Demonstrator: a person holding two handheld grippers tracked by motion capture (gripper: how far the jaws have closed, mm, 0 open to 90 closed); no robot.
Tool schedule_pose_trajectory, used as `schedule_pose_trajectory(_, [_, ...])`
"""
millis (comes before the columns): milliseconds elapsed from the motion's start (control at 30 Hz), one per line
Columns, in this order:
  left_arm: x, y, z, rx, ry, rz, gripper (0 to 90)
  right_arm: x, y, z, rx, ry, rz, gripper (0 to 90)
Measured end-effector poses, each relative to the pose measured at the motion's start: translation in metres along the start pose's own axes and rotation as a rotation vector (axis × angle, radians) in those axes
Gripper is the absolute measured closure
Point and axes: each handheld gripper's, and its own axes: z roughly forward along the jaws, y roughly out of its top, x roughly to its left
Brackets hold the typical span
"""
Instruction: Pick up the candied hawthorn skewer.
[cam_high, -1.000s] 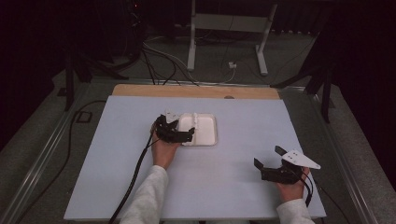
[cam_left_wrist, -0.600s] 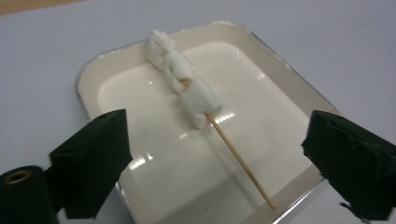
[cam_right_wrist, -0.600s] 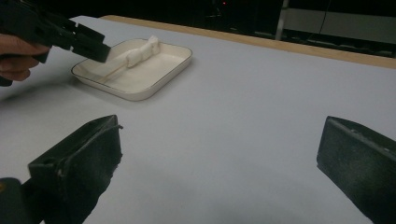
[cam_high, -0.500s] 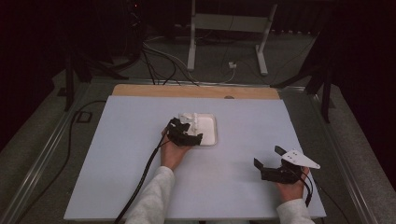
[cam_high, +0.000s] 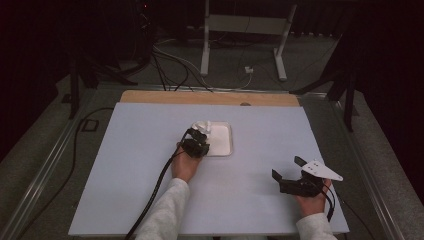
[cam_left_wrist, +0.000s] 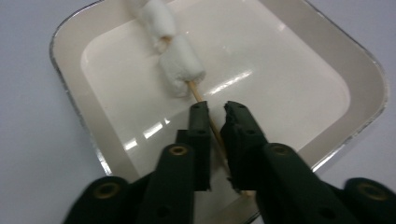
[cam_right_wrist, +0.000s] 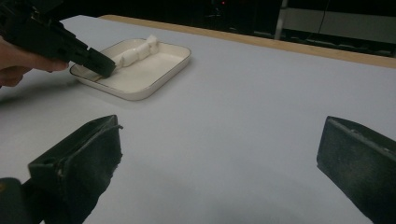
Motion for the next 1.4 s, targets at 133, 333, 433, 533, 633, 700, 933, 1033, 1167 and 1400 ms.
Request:
schedule_pose_trajectory(133, [0.003,0.002,0.0,0.013,-0.016,-0.025,89.7,0.0,0.0,0.0,0.001,0.0,0.0,0.1])
schedule_pose_trajectory(333, [0.004,0.006,0.0,0.05,-0.037,-0.035,90.0,0.0,0.0,0.0,0.002,-0.003,0.001,0.1])
schedule_pose_trajectory(433, [0.007,0.006,-0.002,0.052,-0.056,-0.047,90.0,-0.002,0.0,-0.001,0.0,-0.004,0.004,0.1])
schedule_pose_trajectory(533, [0.01,0.007,-0.013,0.046,-0.067,-0.048,90.0,-0.003,-0.001,-0.001,0.001,-0.008,0.01,0.1])
schedule_pose_trajectory(633, [0.01,0.008,-0.019,0.049,-0.074,-0.042,90.0,-0.003,-0.001,-0.001,0.002,-0.007,0.008,0.1])
schedule_pose_trajectory(700, [0.01,0.007,-0.026,0.073,-0.093,-0.031,90.0,-0.002,-0.001,-0.001,0.001,-0.007,0.005,0.1])
schedule_pose_trajectory(933, [0.014,0.002,-0.018,0.141,-0.123,-0.046,89.5,-0.001,-0.001,0.0,0.003,-0.007,0.002,0.1])
schedule_pose_trajectory(1033, [0.015,0.003,-0.016,0.148,-0.133,-0.055,89.6,-0.002,-0.001,0.0,0.003,-0.007,0.005,0.1])
schedule_pose_trajectory(1167, [0.015,0.004,-0.017,0.161,-0.122,-0.028,90.0,-0.002,-0.001,0.0,0.002,-0.007,0.007,0.1])
schedule_pose_trajectory(1400, [0.02,0.001,-0.025,0.113,-0.14,-0.048,90.0,-0.002,-0.001,0.0,0.003,-0.008,0.005,0.1])
